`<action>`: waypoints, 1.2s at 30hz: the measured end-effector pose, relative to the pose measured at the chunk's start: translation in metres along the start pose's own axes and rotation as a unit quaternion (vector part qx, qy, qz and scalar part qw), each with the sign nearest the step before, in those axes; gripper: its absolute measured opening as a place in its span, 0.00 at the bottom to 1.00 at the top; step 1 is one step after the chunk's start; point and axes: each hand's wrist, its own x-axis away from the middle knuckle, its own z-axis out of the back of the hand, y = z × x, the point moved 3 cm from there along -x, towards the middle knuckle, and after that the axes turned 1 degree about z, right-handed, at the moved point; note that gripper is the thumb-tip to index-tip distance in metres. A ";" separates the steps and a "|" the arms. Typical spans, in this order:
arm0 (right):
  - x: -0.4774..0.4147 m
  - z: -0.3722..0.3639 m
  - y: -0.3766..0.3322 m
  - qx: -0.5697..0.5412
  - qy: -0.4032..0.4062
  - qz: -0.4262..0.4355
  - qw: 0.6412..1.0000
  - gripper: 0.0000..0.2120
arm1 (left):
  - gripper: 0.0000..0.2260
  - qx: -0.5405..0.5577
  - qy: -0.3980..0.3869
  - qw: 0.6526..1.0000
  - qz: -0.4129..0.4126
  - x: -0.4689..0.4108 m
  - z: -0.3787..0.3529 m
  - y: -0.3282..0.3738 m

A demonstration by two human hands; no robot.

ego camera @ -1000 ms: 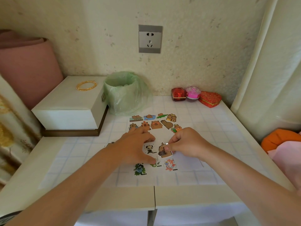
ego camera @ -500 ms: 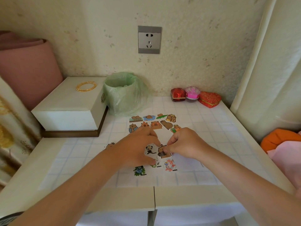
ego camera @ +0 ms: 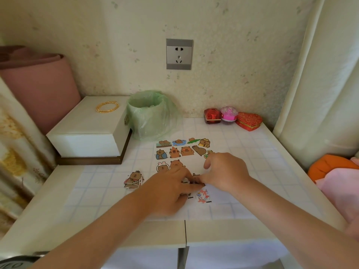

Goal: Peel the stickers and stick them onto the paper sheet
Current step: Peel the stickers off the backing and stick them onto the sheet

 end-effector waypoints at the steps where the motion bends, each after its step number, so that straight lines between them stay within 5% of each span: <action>1: 0.004 0.000 0.001 -0.010 0.009 0.021 1.000 0.16 | 0.22 -0.015 0.005 1.000 0.002 0.002 -0.002 0.002; 4: 0.015 -0.004 0.007 -0.026 -0.002 0.125 0.992 0.06 | 0.22 -0.012 0.012 1.000 0.008 0.004 -0.002 0.005; 12: 0.045 -0.013 0.022 0.053 0.058 0.275 0.958 0.13 | 0.20 -0.016 0.020 1.000 0.002 0.002 -0.006 0.006; 24: 0.043 -0.015 0.021 0.119 0.056 0.291 0.948 0.15 | 0.13 0.085 0.035 0.994 0.065 0.013 0.002 0.004; 31: 0.039 -0.006 0.014 0.029 0.038 0.237 0.970 0.13 | 0.16 0.227 0.064 0.953 0.190 0.016 0.008 -0.009; 36: 0.032 -0.019 0.010 0.051 0.014 0.233 0.971 0.24 | 0.20 0.129 0.052 0.974 0.177 0.012 -0.001 -0.017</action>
